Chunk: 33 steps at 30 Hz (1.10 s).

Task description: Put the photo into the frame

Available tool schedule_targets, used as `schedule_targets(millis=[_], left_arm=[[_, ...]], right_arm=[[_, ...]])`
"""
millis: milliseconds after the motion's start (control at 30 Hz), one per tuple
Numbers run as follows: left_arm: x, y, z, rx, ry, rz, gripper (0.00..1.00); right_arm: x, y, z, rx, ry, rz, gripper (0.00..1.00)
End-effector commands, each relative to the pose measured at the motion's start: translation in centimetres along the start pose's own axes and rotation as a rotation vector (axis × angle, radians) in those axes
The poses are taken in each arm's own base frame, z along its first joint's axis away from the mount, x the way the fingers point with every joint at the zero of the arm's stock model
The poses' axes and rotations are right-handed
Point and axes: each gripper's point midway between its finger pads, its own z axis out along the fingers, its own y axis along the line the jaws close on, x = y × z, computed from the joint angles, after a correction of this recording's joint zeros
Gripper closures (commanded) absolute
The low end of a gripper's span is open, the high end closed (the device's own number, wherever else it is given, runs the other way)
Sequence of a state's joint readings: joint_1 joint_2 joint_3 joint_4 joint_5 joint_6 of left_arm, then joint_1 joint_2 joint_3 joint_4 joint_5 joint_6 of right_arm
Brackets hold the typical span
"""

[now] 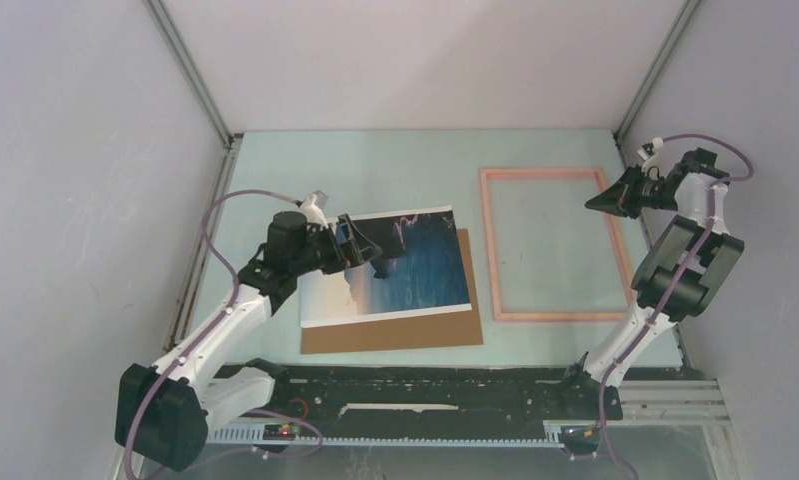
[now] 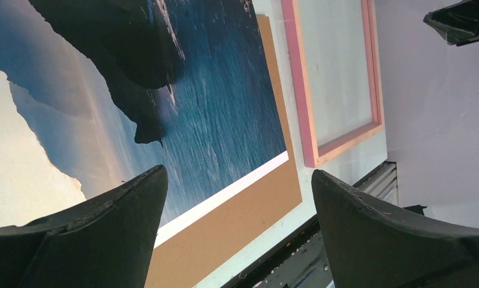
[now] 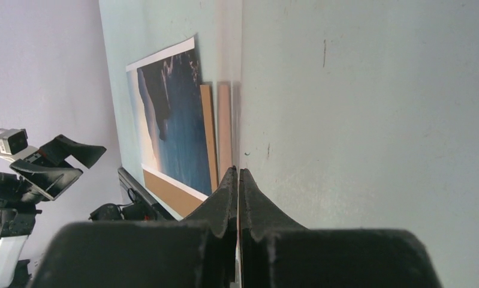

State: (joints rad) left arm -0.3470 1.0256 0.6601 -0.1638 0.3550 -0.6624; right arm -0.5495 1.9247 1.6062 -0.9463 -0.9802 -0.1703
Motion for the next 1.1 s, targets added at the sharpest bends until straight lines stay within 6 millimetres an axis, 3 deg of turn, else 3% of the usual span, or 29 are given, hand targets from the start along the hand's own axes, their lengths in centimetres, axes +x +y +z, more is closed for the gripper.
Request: schedule_targets(millis=[0,233,433,700,1067], left_arm=[[-2.1,-2.4,-0.2,0.074,-0.043,0.058,0.03],[-1.8,-2.2,0.2,0.072,-0.023,0.055,0.03],[-1.5,-2.5,0.4,0.094,-0.004,0.061,0.03],[-1.1,-2.3,0.8,0.093,0.016,0.053,0.03],[-0.8,-2.1,0.9,0.094,0.022,0.048,0.02]], right_arm=[[-1.6,-0.1,-0.7,-0.045,-0.026,0.002,1.00],[-2.4,-2.0,-1.9,-0.018,-0.044,0.028,1.00],[-2.4,-2.3,-1.4,-0.049,-0.032,0.035,1.00],[-3.5,-2.8,-2.6,-0.048,-0.067,0.047,1.00],[-3.3,-3.8,-2.3,-0.042,-0.055,0.068,1.00]])
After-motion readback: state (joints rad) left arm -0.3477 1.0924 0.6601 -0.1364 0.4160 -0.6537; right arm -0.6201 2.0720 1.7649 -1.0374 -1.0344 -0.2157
